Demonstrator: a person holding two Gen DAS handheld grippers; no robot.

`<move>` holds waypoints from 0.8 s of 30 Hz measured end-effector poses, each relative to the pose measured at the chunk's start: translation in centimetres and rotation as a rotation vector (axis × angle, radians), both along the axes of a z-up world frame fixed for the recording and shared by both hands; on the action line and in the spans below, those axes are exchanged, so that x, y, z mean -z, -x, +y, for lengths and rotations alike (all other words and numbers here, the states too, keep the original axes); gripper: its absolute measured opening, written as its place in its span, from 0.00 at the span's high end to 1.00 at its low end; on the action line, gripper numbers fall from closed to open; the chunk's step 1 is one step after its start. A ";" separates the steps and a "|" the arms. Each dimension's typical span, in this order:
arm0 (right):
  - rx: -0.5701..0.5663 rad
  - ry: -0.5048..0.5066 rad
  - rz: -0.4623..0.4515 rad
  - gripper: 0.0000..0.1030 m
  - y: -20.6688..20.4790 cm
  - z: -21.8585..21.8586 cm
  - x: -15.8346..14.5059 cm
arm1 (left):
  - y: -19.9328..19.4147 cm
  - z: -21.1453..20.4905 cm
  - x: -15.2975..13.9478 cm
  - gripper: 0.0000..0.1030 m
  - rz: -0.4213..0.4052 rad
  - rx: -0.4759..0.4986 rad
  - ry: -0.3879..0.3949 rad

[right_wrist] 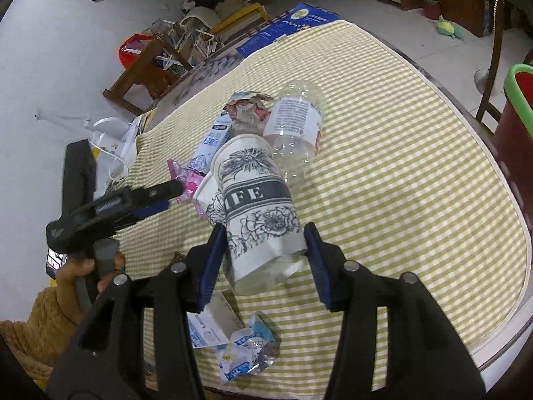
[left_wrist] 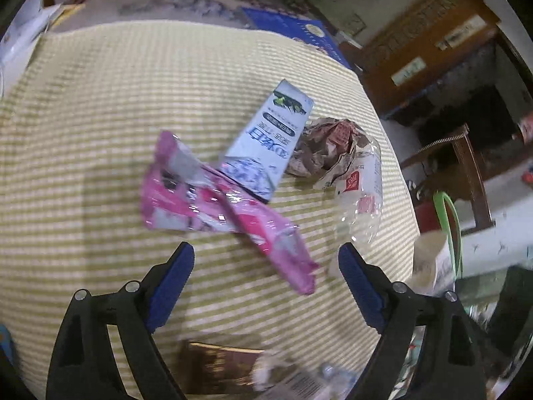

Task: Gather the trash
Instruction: 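Grasp the pink snack wrapper with the left tool while the right grasps the white paper cup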

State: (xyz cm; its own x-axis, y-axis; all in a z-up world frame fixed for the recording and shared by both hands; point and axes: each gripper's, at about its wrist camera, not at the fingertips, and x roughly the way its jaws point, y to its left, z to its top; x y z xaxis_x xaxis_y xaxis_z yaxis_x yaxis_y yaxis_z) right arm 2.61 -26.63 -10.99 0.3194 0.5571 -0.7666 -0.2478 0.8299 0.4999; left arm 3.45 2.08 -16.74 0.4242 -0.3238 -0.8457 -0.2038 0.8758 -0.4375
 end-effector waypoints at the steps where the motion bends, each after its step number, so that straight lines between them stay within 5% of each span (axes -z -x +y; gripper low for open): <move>1: -0.006 0.002 -0.001 0.54 0.2 0.2 -0.1 | -0.2 -0.5 0.2 0.18 0.009 -0.009 -0.007; 7: -0.025 0.014 -0.005 0.54 0.3 0.6 -0.2 | -1.6 -2.1 1.9 0.22 0.080 -0.038 0.024; 12: -0.016 0.014 -0.001 0.54 0.3 -0.1 -0.1 | -1.9 -2.2 3.9 0.73 0.140 -0.038 0.077; 17: -0.010 0.010 0.002 0.54 0.1 -0.4 0.0 | -0.5 -1.8 4.1 0.88 0.131 -0.030 0.093; 24: -0.012 0.008 -0.010 0.54 -0.1 0.0 -0.1 | 1.1 -0.5 1.6 0.89 0.061 -0.055 0.026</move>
State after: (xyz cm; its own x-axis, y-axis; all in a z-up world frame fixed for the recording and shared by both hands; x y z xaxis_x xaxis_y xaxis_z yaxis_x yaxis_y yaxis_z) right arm 2.67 -26.67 -10.90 0.3202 0.5547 -0.7680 -0.2629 0.8308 0.4905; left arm 2.39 1.60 -18.30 0.3899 -0.3242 -0.8619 -0.2778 0.8510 -0.4457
